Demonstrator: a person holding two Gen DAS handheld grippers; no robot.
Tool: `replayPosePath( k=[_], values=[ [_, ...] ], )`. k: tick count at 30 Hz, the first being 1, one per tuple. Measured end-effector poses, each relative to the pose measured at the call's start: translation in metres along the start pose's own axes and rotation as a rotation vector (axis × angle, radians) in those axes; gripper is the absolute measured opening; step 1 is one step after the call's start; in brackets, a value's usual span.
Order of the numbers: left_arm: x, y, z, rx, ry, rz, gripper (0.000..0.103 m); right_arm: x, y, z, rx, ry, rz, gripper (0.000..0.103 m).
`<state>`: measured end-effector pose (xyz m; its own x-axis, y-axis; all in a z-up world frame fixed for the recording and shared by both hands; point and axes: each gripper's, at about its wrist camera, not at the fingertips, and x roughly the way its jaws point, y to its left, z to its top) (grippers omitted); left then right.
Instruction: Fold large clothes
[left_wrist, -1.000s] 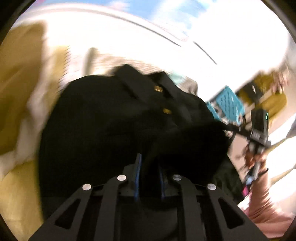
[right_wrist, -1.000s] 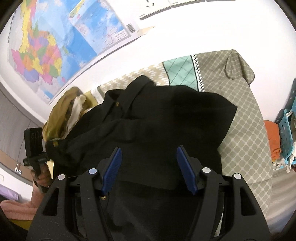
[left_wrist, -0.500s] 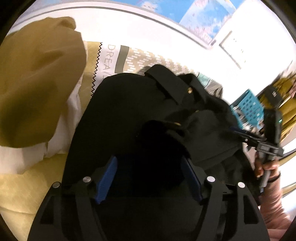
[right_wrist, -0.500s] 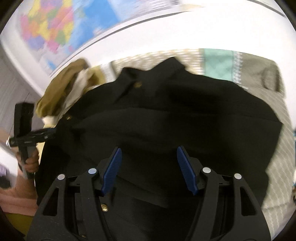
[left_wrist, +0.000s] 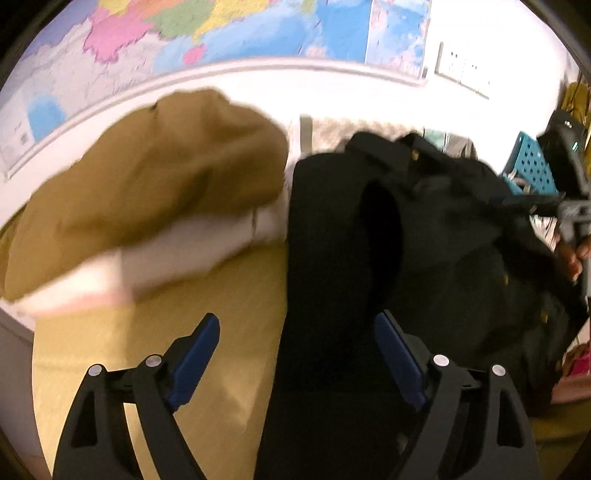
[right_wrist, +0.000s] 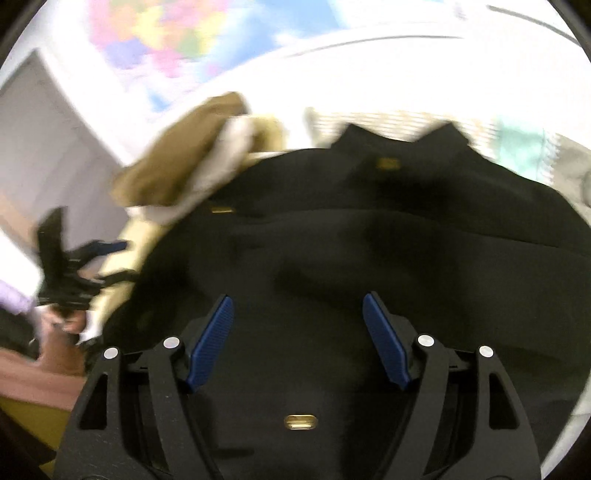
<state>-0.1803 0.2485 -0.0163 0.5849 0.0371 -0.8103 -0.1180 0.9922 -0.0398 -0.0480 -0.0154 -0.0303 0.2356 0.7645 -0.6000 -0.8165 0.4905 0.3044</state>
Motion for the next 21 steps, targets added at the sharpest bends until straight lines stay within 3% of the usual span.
replayPosePath(
  k=[4,9,12,14,15,17,21],
  values=[
    [-0.001,-0.005,-0.021,0.030,0.011,-0.054,0.083,0.025,0.054,-0.006,-0.107,0.055,0.130,0.073],
    [0.004,-0.022,-0.021,0.087,-0.002,-0.130,0.081,0.068,0.117,-0.018,-0.229,0.142,0.247,0.071],
    [0.021,-0.028,-0.021,0.117,0.056,-0.094,0.047,0.077,0.128,-0.020,-0.221,0.149,0.272,0.071],
    [0.030,-0.025,-0.020,0.110,0.069,-0.048,0.010,0.079,0.130,-0.020,-0.202,0.142,0.273,0.073],
    [0.028,-0.019,-0.019,0.102,0.054,-0.023,0.008,0.078,0.132,-0.022,-0.198,0.141,0.274,0.073],
    [0.011,0.003,-0.011,0.028,0.003,-0.102,0.005,0.079,0.135,-0.024,-0.190,0.141,0.283,0.073],
    [-0.019,0.039,0.012,-0.083,-0.072,-0.192,0.005,0.085,0.154,-0.031,-0.227,0.159,0.337,0.073]
  ],
)
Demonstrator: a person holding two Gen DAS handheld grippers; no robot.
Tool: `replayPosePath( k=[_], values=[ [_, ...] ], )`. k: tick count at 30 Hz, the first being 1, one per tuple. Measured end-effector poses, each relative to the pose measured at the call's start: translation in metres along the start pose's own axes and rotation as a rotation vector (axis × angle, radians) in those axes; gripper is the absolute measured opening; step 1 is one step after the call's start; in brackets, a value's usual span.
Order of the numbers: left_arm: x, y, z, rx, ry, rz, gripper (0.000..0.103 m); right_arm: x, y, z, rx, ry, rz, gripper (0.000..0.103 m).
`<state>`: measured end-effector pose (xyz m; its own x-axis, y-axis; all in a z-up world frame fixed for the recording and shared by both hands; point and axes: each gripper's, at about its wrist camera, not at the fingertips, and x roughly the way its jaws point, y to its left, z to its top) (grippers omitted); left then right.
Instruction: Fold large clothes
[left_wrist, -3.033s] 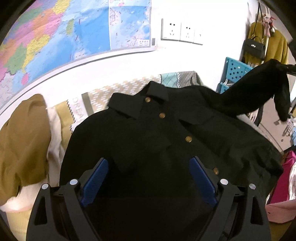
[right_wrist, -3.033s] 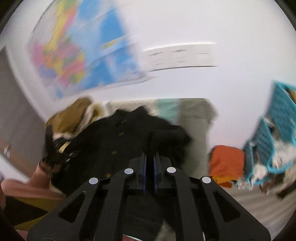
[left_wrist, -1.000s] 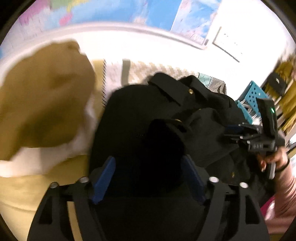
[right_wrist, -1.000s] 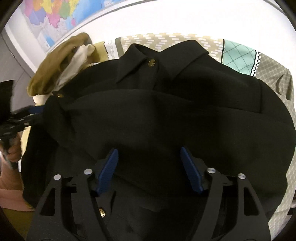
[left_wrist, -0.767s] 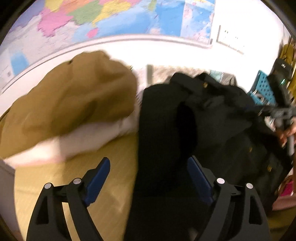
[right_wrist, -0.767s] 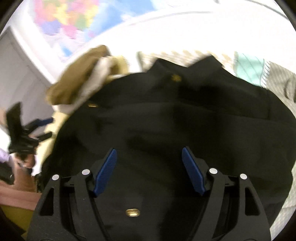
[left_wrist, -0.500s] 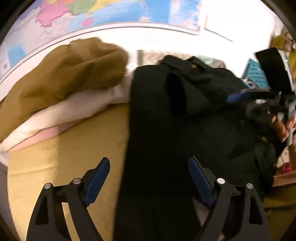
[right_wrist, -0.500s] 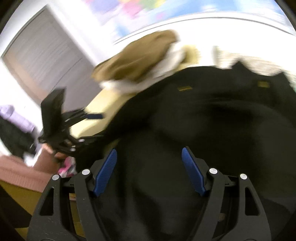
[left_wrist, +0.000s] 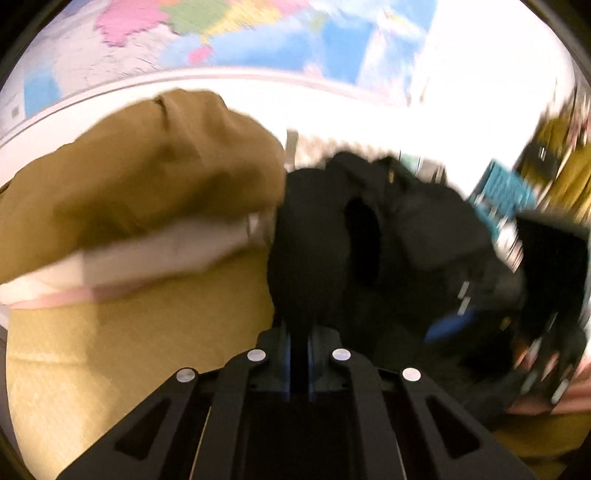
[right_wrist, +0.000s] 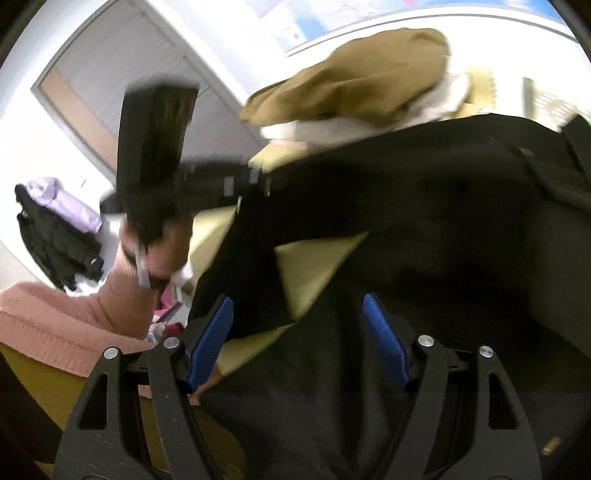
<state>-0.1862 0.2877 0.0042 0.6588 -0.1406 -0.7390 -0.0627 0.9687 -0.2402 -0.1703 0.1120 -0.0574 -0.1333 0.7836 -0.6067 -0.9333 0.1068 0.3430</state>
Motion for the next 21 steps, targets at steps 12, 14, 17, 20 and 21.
replayPosePath(
  k=[12,14,17,20,21],
  values=[
    [0.007,0.001,0.045,-0.028,0.030,-0.067,0.004,0.104,0.063,0.017,-0.142,0.059,0.106,0.061],
    [0.005,0.002,0.049,-0.027,0.023,-0.058,0.004,0.100,0.068,0.018,-0.162,0.059,0.106,0.015],
    [0.001,0.001,0.060,-0.053,0.013,-0.105,0.005,0.053,0.066,0.030,-0.155,-0.015,0.102,0.014],
    [-0.001,-0.006,0.076,-0.066,0.007,-0.131,0.006,-0.019,0.050,0.046,-0.125,-0.102,0.036,0.014],
    [-0.001,-0.011,0.083,-0.064,0.003,-0.138,0.007,-0.046,0.041,0.048,-0.114,-0.128,0.002,0.014]
  ],
)
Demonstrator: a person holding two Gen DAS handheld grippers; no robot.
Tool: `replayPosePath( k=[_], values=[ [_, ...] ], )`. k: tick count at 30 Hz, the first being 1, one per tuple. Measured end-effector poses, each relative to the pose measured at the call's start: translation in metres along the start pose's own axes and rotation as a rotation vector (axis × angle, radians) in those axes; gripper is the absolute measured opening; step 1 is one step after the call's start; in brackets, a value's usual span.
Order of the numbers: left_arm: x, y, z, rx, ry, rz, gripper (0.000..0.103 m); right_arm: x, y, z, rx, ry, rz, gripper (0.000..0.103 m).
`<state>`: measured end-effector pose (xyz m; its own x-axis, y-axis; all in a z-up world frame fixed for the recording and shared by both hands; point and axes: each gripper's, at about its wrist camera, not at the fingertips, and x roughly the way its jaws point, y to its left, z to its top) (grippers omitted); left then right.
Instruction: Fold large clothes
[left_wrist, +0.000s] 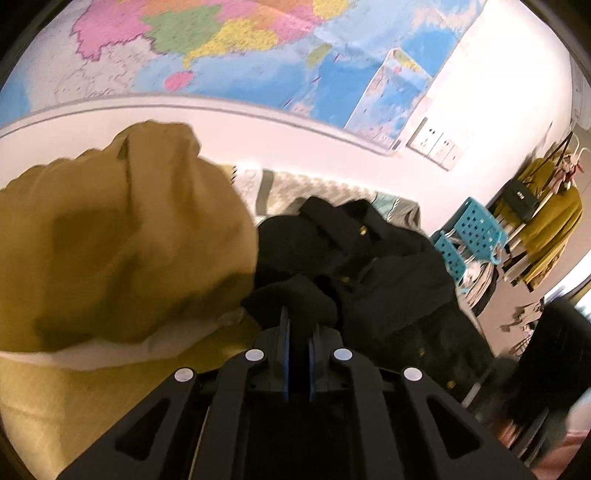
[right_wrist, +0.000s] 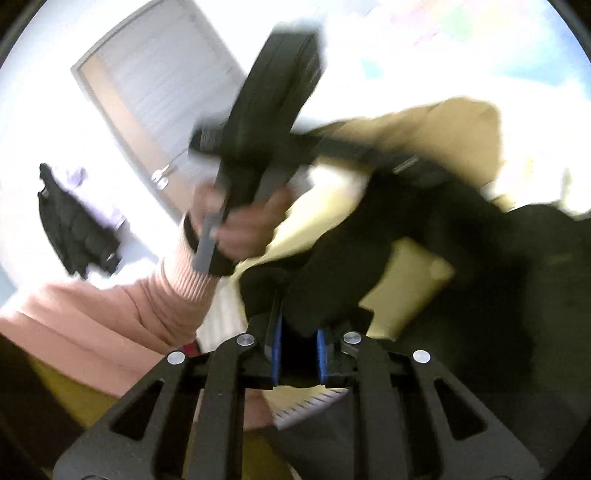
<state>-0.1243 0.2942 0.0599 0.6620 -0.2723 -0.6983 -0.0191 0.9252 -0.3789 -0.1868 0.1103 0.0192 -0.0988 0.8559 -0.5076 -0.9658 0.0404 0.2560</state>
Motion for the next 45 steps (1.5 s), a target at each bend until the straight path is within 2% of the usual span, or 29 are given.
replayPosePath(
  k=[1,3,5,6,7,8,9,11,12,13,14,16,18,19,20,23,27,28,30,31,32,33,36,37,38,39,40,43,45],
  values=[
    [0.001,-0.005,0.005,0.007,-0.004,-0.001,0.009,-0.029,-0.010,0.008,0.013,-0.020,-0.056,0.014],
    [0.005,-0.018,0.015,0.029,-0.006,-0.030,0.019,-0.076,-0.025,0.012,0.033,-0.048,-0.162,0.014],
    [0.008,-0.033,0.020,0.051,-0.030,-0.065,0.042,-0.115,-0.045,0.016,0.082,-0.061,-0.234,0.009],
    [0.009,-0.038,0.022,0.066,-0.046,-0.066,0.046,-0.132,-0.055,0.018,0.101,-0.064,-0.293,0.009],
    [0.012,-0.044,0.023,0.081,-0.053,-0.075,0.055,-0.147,-0.069,0.017,0.141,-0.055,-0.359,0.009],
    [0.014,-0.045,0.024,0.083,-0.054,-0.083,0.060,-0.156,-0.080,0.011,0.168,-0.042,-0.378,0.009],
    [0.018,-0.046,0.024,0.086,-0.058,-0.090,0.060,-0.164,-0.097,0.008,0.208,-0.030,-0.400,0.009],
    [0.029,-0.045,0.022,0.094,-0.044,-0.079,0.062,-0.163,-0.128,-0.007,0.307,0.022,-0.496,0.010],
    [0.036,-0.043,0.020,0.095,-0.034,-0.045,0.062,-0.161,-0.146,-0.017,0.351,0.046,-0.480,0.011],
    [0.044,-0.040,0.017,0.095,-0.018,-0.004,0.062,-0.158,-0.166,-0.028,0.421,0.052,-0.462,0.014],
    [0.053,-0.038,0.014,0.093,0.007,0.018,0.062,-0.159,-0.178,-0.036,0.458,0.063,-0.479,0.036],
    [0.070,-0.032,0.010,0.093,0.049,0.058,0.062,-0.156,-0.193,-0.050,0.480,0.073,-0.557,0.057],
    [0.087,-0.029,0.006,0.108,0.088,0.120,0.062,-0.161,-0.196,-0.063,0.510,0.032,-0.532,0.061],
    [0.095,-0.027,0.005,0.123,0.102,0.165,0.062,-0.168,-0.195,-0.069,0.510,-0.004,-0.517,0.070],
    [0.102,-0.026,0.004,0.130,0.113,0.184,0.062,-0.170,-0.189,-0.072,0.506,-0.028,-0.521,0.078],
    [0.118,-0.020,0.006,0.132,0.137,0.199,0.062,-0.184,-0.181,-0.087,0.464,-0.081,-0.507,0.091],
    [0.134,-0.020,0.014,0.138,0.128,0.221,0.062,-0.170,-0.190,-0.106,0.475,-0.027,-0.552,0.091],
    [0.137,-0.020,0.015,0.139,0.127,0.222,0.062,-0.164,-0.196,-0.112,0.492,-0.019,-0.547,0.090],
    [0.142,-0.024,0.020,0.147,0.119,0.242,0.062,-0.155,-0.205,-0.116,0.510,-0.025,-0.518,0.079],
    [0.144,-0.027,0.022,0.154,0.115,0.244,0.062,-0.151,-0.208,-0.115,0.510,-0.033,-0.504,0.059],
    [0.144,-0.029,0.024,0.159,0.113,0.243,0.062,-0.150,-0.208,-0.114,0.501,-0.040,-0.480,0.028],
    [0.145,-0.030,0.026,0.158,0.111,0.249,0.062,-0.151,-0.208,-0.111,0.490,-0.052,-0.455,0.014],
    [0.146,-0.034,0.034,0.161,0.093,0.267,0.062,-0.181,-0.196,-0.097,0.410,-0.119,-0.539,0.009],
    [0.144,-0.035,0.036,0.160,0.087,0.266,0.062,-0.203,-0.191,-0.092,0.389,-0.160,-0.566,0.009],
    [0.142,-0.035,0.038,0.157,0.080,0.261,0.062,-0.217,-0.190,-0.092,0.388,-0.176,-0.605,0.009],
    [0.142,-0.035,0.040,0.153,0.075,0.255,0.063,-0.231,-0.190,-0.093,0.387,-0.176,-0.683,0.009],
    [0.143,-0.035,0.041,0.151,0.075,0.251,0.066,-0.244,-0.193,-0.094,0.383,-0.152,-0.758,0.009],
    [0.152,-0.037,0.043,0.149,0.082,0.274,0.073,-0.249,-0.214,-0.107,0.435,-0.092,-0.778,0.011],
    [0.163,-0.039,0.044,0.144,0.095,0.305,0.074,-0.237,-0.233,-0.119,0.473,-0.017,-0.789,0.011]
  ],
)
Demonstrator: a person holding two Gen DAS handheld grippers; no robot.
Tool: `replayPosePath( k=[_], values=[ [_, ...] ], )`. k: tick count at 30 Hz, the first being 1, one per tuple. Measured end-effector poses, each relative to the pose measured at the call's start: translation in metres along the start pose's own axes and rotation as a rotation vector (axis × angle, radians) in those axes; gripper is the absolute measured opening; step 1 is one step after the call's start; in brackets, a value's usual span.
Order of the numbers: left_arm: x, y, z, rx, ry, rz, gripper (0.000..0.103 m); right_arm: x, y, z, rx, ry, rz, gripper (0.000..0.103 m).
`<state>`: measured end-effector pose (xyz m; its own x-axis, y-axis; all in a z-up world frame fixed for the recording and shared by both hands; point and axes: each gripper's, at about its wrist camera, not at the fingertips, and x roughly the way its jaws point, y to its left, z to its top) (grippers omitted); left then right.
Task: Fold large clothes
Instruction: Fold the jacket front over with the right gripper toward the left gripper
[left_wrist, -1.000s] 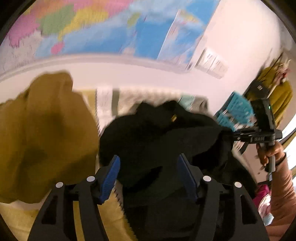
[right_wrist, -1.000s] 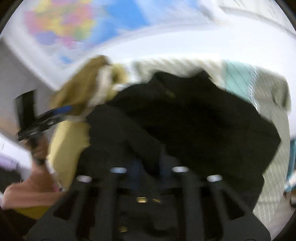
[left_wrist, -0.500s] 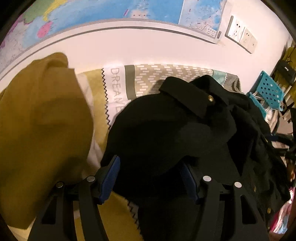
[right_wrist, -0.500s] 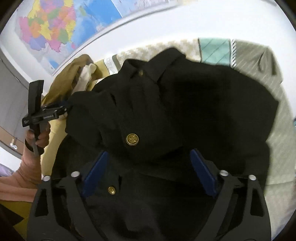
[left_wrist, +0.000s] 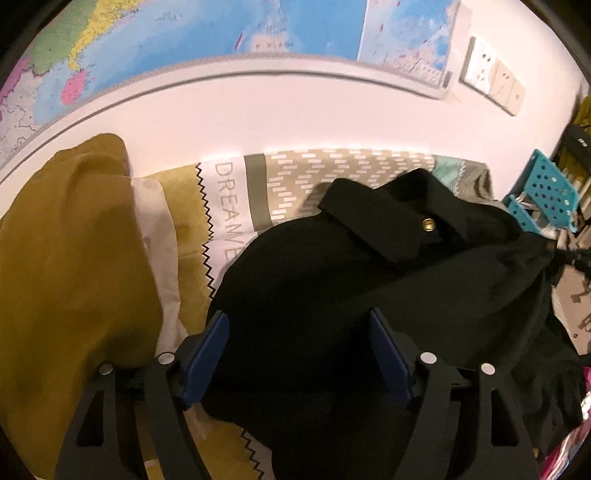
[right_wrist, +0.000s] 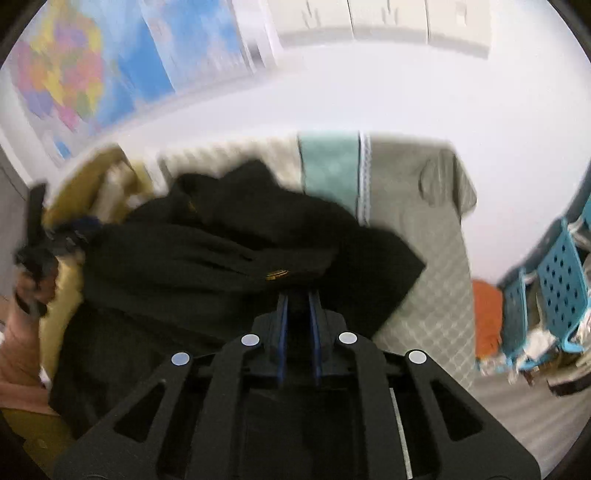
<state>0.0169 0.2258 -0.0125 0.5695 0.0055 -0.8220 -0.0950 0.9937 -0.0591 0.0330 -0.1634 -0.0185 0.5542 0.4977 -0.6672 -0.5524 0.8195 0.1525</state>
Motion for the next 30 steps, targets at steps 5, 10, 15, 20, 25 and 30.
replayPosePath(
  k=[5,10,15,20,25,30],
  values=[
    [0.000,-0.011,-0.002,0.027,-0.006,0.060,0.074,0.023,-0.010,-0.011,0.058,0.007,0.015,0.019],
    [-0.041,-0.013,-0.011,0.054,-0.136,0.074,0.078,-0.001,-0.019,-0.015,0.124,-0.079,0.049,0.041],
    [-0.056,-0.033,-0.038,0.155,-0.147,-0.001,0.078,-0.009,0.005,-0.008,0.031,-0.130,0.054,0.056],
    [-0.022,-0.046,-0.055,0.167,-0.049,-0.056,0.078,0.030,0.011,-0.004,-0.012,-0.031,-0.038,0.019],
    [0.008,-0.034,-0.051,0.094,0.002,-0.123,0.084,0.032,-0.004,-0.009,0.060,-0.051,-0.019,0.017],
    [-0.002,-0.028,-0.049,0.046,-0.023,-0.110,0.085,0.020,-0.014,-0.017,0.158,-0.046,0.018,0.032]
  ],
)
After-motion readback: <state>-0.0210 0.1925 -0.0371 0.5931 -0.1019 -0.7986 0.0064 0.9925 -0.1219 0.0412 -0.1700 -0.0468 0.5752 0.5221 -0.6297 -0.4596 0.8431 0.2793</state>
